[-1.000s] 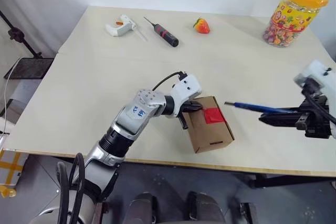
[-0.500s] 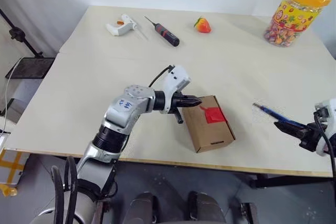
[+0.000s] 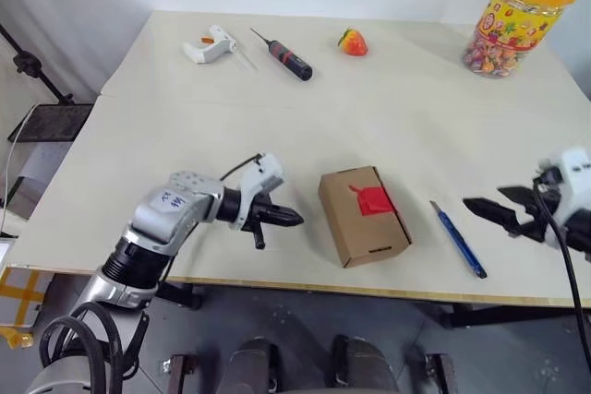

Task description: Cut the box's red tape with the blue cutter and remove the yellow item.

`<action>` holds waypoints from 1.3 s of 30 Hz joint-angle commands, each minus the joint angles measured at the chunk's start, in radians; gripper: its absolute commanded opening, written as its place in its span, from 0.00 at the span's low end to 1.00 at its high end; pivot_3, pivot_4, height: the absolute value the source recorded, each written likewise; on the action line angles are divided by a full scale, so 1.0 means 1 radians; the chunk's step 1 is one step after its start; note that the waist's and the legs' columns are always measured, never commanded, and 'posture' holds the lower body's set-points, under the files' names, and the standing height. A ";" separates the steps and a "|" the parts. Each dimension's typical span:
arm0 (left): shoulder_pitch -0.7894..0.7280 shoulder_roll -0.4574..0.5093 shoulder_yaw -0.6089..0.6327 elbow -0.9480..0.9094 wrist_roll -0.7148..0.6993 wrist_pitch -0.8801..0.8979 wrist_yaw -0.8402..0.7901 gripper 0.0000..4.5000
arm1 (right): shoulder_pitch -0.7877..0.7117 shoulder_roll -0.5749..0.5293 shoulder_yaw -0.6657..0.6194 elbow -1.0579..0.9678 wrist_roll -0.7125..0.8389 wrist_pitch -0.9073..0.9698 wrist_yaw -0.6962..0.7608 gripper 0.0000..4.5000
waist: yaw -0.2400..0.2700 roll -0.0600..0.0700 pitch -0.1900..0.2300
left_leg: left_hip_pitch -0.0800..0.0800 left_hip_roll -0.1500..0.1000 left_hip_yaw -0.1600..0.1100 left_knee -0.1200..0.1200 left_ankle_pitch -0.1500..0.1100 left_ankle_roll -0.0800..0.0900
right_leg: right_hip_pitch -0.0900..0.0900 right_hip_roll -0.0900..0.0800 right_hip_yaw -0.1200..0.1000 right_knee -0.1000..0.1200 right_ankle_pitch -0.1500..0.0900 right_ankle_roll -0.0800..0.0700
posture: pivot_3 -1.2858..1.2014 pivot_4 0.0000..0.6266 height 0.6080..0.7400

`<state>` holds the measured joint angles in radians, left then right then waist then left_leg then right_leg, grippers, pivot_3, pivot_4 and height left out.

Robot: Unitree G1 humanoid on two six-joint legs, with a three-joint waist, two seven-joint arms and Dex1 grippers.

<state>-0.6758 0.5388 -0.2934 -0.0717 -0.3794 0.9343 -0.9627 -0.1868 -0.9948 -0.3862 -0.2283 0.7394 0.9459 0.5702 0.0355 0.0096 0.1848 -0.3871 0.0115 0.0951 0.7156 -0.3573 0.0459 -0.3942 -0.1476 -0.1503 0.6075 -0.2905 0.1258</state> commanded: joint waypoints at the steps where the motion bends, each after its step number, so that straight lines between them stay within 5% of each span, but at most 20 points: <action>1: 0.000 -0.083 0.016 -0.006 0.020 -0.052 0.086 0.00 | -0.139 -0.024 0.222 -0.067 -0.070 0.079 -0.002 0.91 | 0.002 0.000 0.000 | 0.000 0.000 0.000 0.000 0.000 0.000 | 0.000 0.000 0.000 0.000 0.000 0.000 | 0.52 0.24 1.00; 13: -0.019 -0.213 0.065 0.088 0.074 -0.156 0.234 0.00 | -0.424 0.049 0.535 -0.098 -0.122 0.160 0.146 0.00 | 0.005 0.000 0.000 | -0.003 -0.001 -0.001 0.000 0.000 0.000 | -0.002 -0.001 -0.003 -0.001 0.000 0.000 | 0.52 0.24 1.00; 25: -0.042 -0.221 0.089 0.126 0.111 -0.181 0.246 0.00 | -0.513 0.171 0.627 -0.110 -0.178 0.193 0.165 0.00 | -0.009 0.000 0.000 | -0.003 -0.001 -0.001 0.000 0.000 0.000 | -0.002 -0.001 -0.004 0.000 0.000 0.000 | 0.52 0.24 1.00; 34: -0.055 -0.118 0.158 0.100 0.113 -0.154 0.236 0.00 | -0.542 0.148 0.585 -0.080 -0.279 0.165 0.121 0.00 | -0.012 0.000 0.000 | -0.003 -0.001 -0.001 -0.001 0.000 0.000 | -0.002 -0.001 -0.003 0.000 0.000 0.000 | 0.52 0.24 1.00; 39: -0.103 -0.089 0.195 0.109 0.079 -0.157 0.199 0.00 | -0.580 0.171 0.517 -0.059 -0.276 0.221 0.090 0.28 | -0.009 0.000 0.000 | -0.003 -0.001 -0.001 0.000 0.000 0.000 | -0.002 -0.001 -0.004 0.000 0.000 0.000 | 0.52 0.24 1.00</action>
<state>-0.7569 0.4512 -0.1149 0.0575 -0.2750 0.7876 -0.7441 -0.7512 -0.8272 0.1705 -0.2714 0.4683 1.1609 0.6715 0.0268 0.0093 0.1851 -0.3904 0.0104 0.0938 0.7151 -0.3573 0.0459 -0.3964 -0.1484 -0.1538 0.6076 -0.2905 0.1259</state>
